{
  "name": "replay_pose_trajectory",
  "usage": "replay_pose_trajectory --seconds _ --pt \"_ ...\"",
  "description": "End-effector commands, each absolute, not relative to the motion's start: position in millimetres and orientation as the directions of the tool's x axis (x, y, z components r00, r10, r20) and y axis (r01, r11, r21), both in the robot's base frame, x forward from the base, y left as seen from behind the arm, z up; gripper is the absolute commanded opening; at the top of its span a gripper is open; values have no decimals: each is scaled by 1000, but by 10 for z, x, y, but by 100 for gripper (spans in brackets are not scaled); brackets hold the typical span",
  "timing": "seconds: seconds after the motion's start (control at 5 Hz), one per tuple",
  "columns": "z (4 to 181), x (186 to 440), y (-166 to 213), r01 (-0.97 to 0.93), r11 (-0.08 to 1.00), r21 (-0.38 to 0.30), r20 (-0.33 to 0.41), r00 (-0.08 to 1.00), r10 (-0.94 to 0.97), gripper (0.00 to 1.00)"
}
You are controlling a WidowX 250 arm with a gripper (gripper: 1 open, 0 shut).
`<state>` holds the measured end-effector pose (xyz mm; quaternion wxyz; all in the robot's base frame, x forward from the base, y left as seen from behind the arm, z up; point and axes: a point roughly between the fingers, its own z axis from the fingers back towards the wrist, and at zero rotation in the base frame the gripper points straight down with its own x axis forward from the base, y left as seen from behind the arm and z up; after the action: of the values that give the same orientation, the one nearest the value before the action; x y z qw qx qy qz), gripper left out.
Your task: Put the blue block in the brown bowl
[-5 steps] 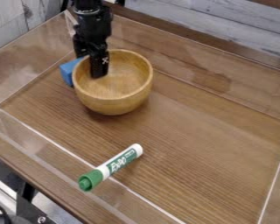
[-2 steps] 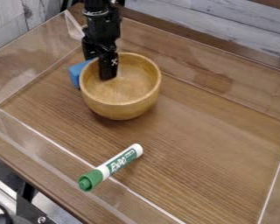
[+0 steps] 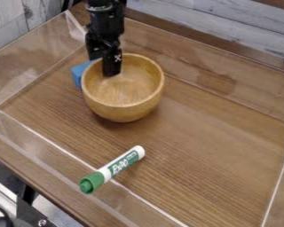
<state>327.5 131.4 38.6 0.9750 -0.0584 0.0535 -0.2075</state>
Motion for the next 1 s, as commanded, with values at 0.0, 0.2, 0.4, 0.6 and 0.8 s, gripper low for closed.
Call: replay_pose_trajectory --seconds 0.0,0.2,0.4,0.6,0.8 --pt "749 3398 1388 412 910 -52 -12 911 -413 100" --pt "795 3412 1410 414 909 -40 -10 910 -415 100" --pt "842 3423 1428 417 909 -29 -7 909 -417 100" --pt "869 3434 1446 420 907 -18 -5 908 -420 100" --pt "886 3445 1464 422 907 -8 -4 907 -422 100"
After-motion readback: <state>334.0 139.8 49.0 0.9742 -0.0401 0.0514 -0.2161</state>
